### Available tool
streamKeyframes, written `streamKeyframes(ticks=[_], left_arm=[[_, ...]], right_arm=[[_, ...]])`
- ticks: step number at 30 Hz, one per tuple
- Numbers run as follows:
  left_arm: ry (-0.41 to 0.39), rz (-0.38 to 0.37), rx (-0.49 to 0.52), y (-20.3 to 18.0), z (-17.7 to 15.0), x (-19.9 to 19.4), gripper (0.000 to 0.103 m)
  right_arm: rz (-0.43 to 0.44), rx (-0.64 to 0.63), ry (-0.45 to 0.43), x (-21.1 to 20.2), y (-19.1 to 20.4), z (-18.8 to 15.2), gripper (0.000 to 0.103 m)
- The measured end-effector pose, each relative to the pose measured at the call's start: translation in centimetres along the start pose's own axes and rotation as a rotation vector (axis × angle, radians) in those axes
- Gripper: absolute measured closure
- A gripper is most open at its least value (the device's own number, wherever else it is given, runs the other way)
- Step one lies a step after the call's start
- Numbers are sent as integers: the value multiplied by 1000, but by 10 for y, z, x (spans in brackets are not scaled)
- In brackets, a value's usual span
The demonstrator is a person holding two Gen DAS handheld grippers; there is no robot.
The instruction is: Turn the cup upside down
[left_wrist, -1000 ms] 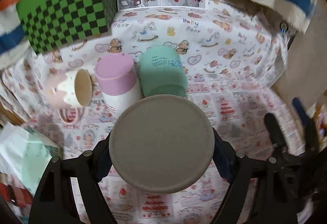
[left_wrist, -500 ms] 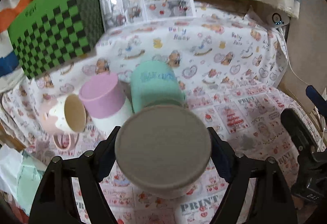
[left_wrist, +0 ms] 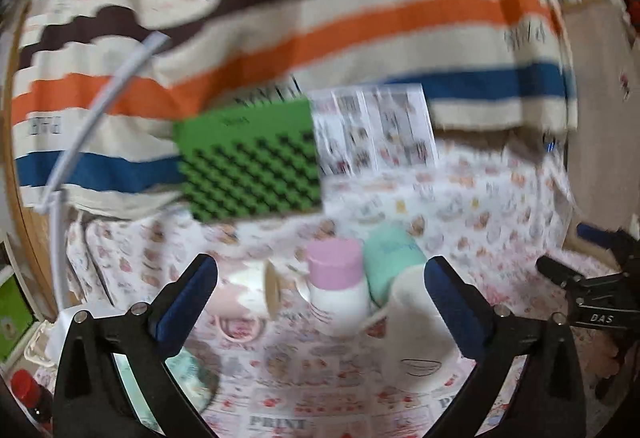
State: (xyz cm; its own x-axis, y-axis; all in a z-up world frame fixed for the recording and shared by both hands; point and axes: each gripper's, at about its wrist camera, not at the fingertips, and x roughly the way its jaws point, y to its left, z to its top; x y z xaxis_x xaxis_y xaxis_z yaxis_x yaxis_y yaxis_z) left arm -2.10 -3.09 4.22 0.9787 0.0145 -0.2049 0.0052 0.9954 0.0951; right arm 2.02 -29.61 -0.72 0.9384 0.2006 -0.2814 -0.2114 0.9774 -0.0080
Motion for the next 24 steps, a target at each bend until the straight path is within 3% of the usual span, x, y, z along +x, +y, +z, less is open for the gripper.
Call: streamKeyframes(ticks=[5,12,24], left_arm=[[19,-22,-72,23,-20,-7,0],[13,2,-73,20,-48,-8,0],[99,50,-108,25,-51,9,0]], right_arm=[[33,-19,0,-8,12,-3,0],[66,-33,-1,-15,26,-5,0],[65,-23,0,-14,22,-4,0]])
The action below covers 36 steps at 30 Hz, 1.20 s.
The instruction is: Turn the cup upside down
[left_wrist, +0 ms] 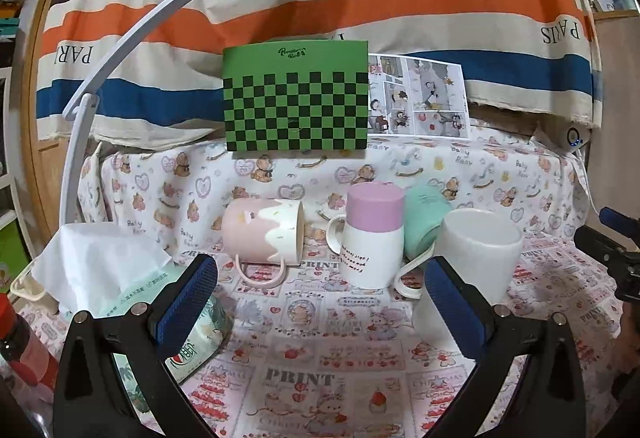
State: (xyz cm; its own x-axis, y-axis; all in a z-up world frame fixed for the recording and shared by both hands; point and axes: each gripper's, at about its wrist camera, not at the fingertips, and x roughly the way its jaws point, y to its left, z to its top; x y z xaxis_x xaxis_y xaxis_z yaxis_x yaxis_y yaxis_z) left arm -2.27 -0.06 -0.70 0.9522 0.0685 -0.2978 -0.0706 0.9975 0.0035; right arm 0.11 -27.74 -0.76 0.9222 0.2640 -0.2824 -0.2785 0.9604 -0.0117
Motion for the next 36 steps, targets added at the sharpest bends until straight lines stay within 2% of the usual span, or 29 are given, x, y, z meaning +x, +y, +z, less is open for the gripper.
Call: streamKeyframes(ticks=[3,5,21,36], left_arm=[[1,-2,12,-3,0,0,0],[2,24,2,-2,0,0,0],[7,3,-2,-2,-1,0,0],[-2,-9,-1,-2,0,0,0]], right_arm=[[2,-5,-1,0,1,0,0],[2,-4,-1,0,2,0,0],[23,-5,0,0,1,0,0],[4,4,2,0,0,0,0]])
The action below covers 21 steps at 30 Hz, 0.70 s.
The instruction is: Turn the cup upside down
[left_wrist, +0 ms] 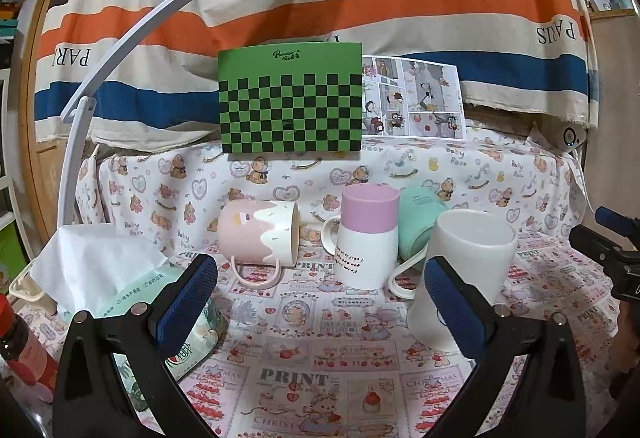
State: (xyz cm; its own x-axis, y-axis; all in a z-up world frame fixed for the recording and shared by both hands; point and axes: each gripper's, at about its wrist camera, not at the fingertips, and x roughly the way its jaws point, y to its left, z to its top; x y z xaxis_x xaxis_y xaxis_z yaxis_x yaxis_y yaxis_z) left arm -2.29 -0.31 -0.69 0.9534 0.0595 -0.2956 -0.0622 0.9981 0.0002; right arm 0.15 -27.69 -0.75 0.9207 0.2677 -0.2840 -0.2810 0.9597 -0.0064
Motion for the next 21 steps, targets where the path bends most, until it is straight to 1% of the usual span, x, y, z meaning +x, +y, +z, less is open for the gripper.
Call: streamKeyframes(ticks=[5,7,11,21], left_arm=[[-2,6,-17,3,-1,-3,0],[1,27,-18,3,-1,-2,0],[-4,21,-4,1,-2,-4,0],[1,25,-19,3,-1,-4,0]], right_arm=[[-10,0,-1,-1,-2,0,0],[-12,3,0,-1,-3,0,0],[-14,1,-1,-1,-2,0,0],[-24,1,0,0,-4,-1,0]])
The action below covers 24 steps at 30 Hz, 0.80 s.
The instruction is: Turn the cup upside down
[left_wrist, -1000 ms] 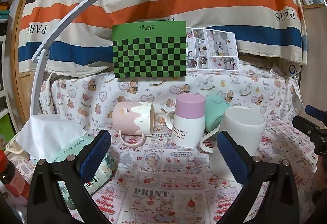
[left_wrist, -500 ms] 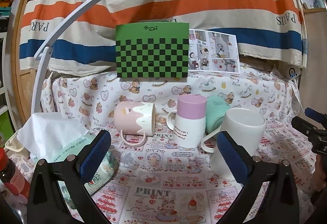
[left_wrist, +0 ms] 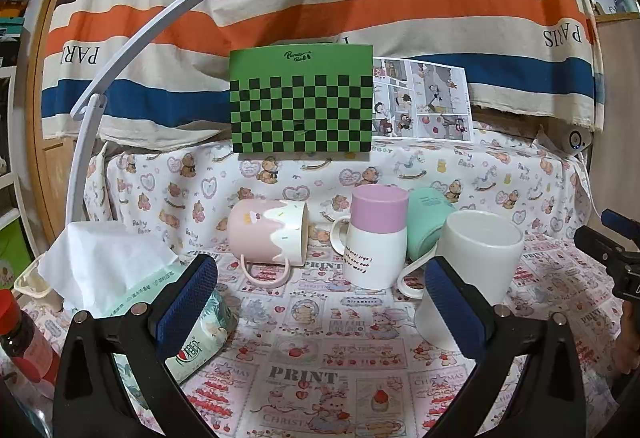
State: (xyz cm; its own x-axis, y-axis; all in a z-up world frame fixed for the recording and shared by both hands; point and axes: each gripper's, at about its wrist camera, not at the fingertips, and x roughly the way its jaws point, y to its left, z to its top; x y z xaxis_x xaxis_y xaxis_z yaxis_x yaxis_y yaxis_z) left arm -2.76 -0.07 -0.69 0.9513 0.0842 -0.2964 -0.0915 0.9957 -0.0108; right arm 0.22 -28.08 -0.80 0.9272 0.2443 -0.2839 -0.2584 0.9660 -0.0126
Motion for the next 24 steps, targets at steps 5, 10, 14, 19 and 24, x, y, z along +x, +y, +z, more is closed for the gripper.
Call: streamKeyframes(ticks=[5,10,14,19,24], left_arm=[[3,-1,14,1,1,1,0],[1,-9,10,3,2,2,0],[2,-7,12,2,2,2,0],[3,-8,9,2,2,2,0],[2,-8,13,1,1,1,0]], right_arm=[[0,-2,0,0,1,0,0],[0,-2,1,0,1,0,0],[0,-3,1,0,2,-1,0],[9,-7,4,1,1,-1,0],[17,-16,14,3,6,-1,0]])
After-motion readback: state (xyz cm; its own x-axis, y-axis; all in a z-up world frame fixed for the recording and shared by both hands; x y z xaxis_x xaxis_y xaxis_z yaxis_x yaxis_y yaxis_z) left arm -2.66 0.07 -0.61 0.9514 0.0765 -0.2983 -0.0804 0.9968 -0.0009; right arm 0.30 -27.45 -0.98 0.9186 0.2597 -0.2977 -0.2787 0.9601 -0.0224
